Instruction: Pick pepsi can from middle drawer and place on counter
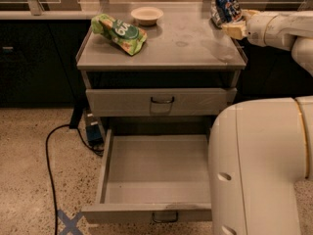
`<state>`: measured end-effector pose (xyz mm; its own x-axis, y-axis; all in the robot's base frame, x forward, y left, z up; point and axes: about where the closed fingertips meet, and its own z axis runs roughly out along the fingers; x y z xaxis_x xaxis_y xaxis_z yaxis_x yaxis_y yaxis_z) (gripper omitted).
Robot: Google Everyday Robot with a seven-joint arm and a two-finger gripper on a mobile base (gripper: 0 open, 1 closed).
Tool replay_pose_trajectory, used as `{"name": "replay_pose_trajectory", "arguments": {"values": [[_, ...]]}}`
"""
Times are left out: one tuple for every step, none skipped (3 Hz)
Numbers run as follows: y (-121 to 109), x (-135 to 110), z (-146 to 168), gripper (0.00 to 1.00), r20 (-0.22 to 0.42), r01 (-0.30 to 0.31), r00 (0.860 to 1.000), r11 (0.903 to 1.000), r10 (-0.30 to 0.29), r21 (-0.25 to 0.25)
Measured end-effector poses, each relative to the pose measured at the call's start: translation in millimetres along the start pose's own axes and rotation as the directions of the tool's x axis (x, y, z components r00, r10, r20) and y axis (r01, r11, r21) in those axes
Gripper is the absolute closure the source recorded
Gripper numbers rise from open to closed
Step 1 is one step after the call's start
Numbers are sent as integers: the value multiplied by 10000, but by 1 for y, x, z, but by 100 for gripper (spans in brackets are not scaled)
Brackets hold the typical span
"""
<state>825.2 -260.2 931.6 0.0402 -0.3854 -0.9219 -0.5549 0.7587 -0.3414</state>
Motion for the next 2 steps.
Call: {"name": "replay_pose_trajectory", "arguments": {"values": [[11,22,23,100,363,-569,9976,9966,591,-591],[36,61,48,100,523,-1266,9888,9711,1398,-2025]]}}
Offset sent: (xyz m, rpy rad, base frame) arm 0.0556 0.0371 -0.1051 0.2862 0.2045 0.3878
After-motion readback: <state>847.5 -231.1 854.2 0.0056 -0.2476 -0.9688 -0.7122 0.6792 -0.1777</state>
